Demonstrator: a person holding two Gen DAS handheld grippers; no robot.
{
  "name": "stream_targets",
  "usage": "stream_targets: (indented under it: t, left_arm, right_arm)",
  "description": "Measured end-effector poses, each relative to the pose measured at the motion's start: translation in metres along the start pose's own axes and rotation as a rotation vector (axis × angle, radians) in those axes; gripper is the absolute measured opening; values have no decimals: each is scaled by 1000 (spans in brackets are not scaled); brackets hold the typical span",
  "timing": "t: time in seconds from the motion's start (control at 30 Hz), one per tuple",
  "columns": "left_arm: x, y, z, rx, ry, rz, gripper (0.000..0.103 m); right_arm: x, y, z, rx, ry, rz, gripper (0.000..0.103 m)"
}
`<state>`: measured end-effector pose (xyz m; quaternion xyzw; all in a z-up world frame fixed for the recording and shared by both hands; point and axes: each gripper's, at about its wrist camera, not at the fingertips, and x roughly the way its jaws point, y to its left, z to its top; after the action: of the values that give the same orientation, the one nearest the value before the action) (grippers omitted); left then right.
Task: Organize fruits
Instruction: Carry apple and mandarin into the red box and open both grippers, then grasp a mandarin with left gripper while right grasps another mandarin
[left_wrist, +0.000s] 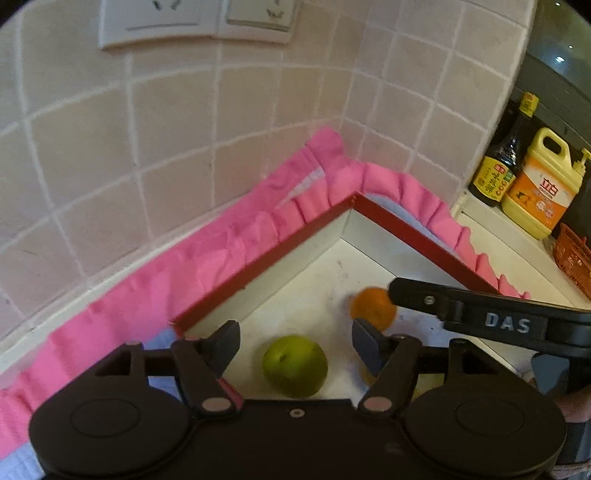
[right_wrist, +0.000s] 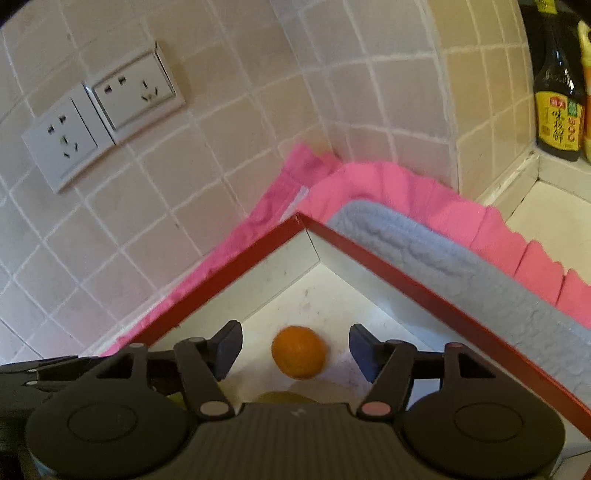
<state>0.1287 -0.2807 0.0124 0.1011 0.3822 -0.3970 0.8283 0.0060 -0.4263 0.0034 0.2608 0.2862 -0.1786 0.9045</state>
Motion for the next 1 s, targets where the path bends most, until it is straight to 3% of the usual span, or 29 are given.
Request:
stream_targets:
  t: [0.53, 1.0]
  left_arm:
    - [-61, 49, -7, -63, -45, 147, 80]
    - [-98, 116, -55, -193, 18, 201, 80]
  right_arm:
    - [-33, 65, 10, -117, -56, 68, 66]
    - [-35, 146, -33, -349, 16, 182, 66]
